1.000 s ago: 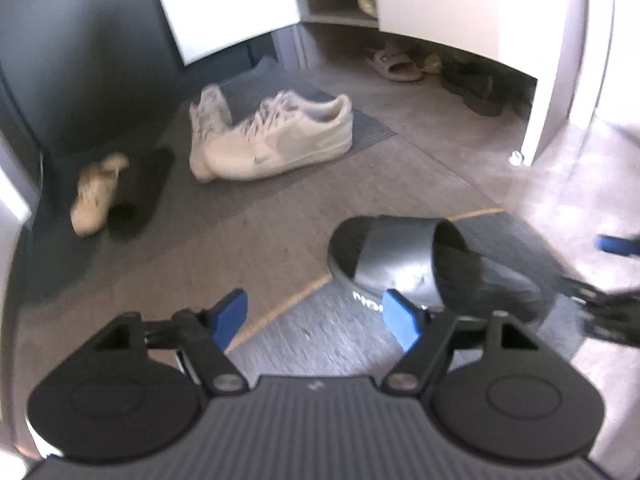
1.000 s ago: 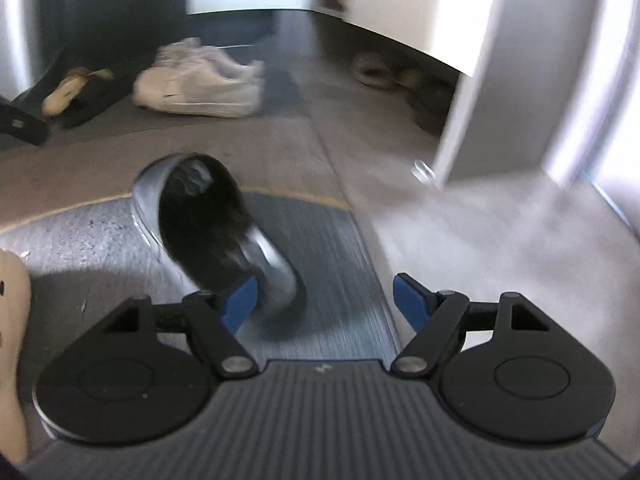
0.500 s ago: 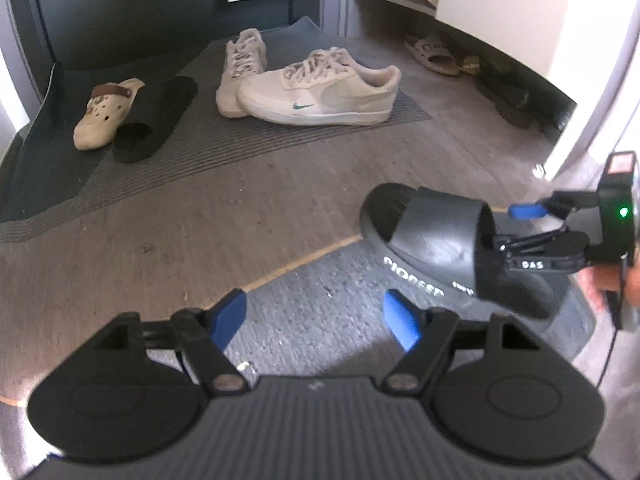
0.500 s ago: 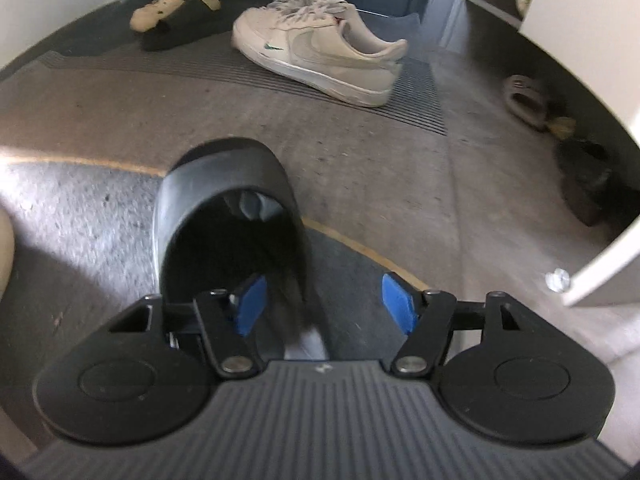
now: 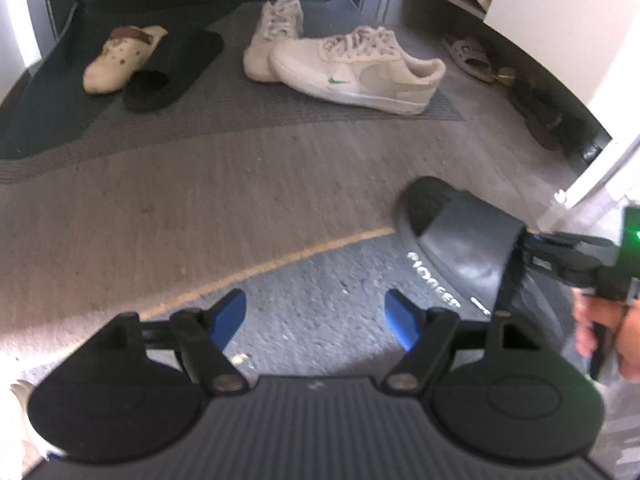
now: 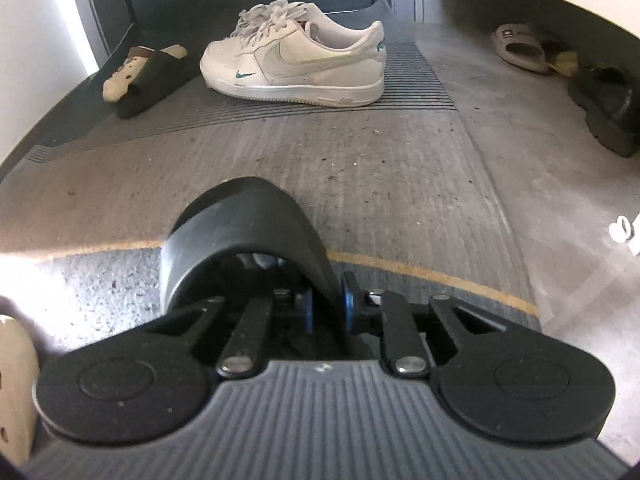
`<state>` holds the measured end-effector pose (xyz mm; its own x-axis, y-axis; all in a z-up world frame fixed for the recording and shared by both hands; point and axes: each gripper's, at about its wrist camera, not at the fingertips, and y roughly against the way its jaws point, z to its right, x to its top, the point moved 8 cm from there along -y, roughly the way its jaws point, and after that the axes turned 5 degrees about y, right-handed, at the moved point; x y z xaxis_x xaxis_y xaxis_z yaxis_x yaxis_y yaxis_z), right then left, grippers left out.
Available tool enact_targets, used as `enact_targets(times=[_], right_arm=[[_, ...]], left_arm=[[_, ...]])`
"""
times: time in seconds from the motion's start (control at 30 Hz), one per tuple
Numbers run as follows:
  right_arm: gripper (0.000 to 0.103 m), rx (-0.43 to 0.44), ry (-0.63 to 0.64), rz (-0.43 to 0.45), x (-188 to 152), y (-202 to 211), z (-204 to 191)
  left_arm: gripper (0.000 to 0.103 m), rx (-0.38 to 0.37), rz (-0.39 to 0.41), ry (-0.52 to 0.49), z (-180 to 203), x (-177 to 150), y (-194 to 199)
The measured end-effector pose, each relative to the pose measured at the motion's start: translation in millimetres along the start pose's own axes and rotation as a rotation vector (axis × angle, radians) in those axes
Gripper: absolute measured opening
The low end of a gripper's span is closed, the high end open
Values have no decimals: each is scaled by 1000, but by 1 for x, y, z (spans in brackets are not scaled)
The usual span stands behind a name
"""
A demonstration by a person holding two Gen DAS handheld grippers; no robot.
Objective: Organize scattered shoes
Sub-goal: 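Lower the black slide with the right gripper and open it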
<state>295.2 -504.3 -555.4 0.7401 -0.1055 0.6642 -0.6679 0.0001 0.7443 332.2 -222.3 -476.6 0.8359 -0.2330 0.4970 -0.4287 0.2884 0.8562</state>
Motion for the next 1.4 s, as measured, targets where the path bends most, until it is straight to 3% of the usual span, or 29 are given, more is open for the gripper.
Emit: enact_targets(times=[0.17, 0.4, 0.57, 0.73, 0.77, 0.83, 0.87, 0.9, 1.0, 1.13, 1.3, 1.4], right_arm=[[14, -81, -92, -2, -21, 25, 13], [14, -145, -198, -39, -60, 60, 31], [14, -160, -286, -81, -83, 74, 39], [21, -140, -398, -46, -97, 78, 40], [28, -134, -403, -51, -96, 80, 40], [54, -122, -414, -62, -93, 84, 38], [75, -144, -408, -48, -92, 93, 38], [84, -166, -402, -35, -91, 102, 38], [84, -192, -397, -18, -90, 122, 40], [84, -195, -486, 60, -80, 188, 40], [84, -159, -497, 140, -32, 239, 11], [84, -113, -462, 184, 10, 267, -16]], left_arm=[[78, 39, 3, 24, -11, 1, 10], [78, 37, 38, 15, -14, 3, 31], [78, 53, 49, 2, -12, 10, 36], [79, 83, 99, 58, -29, 42, 59], [80, 85, 110, 63, -33, 49, 69], [81, 92, 118, 74, -45, 57, 90], [82, 88, 116, 80, -51, 58, 102], [82, 87, 115, 82, -58, 58, 113], [82, 121, 120, 74, -83, 60, 153], [83, 122, 88, 197, -125, 67, 207], [83, 56, 52, 266, -146, 83, 264], [83, 69, 102, 238, -143, 91, 304]])
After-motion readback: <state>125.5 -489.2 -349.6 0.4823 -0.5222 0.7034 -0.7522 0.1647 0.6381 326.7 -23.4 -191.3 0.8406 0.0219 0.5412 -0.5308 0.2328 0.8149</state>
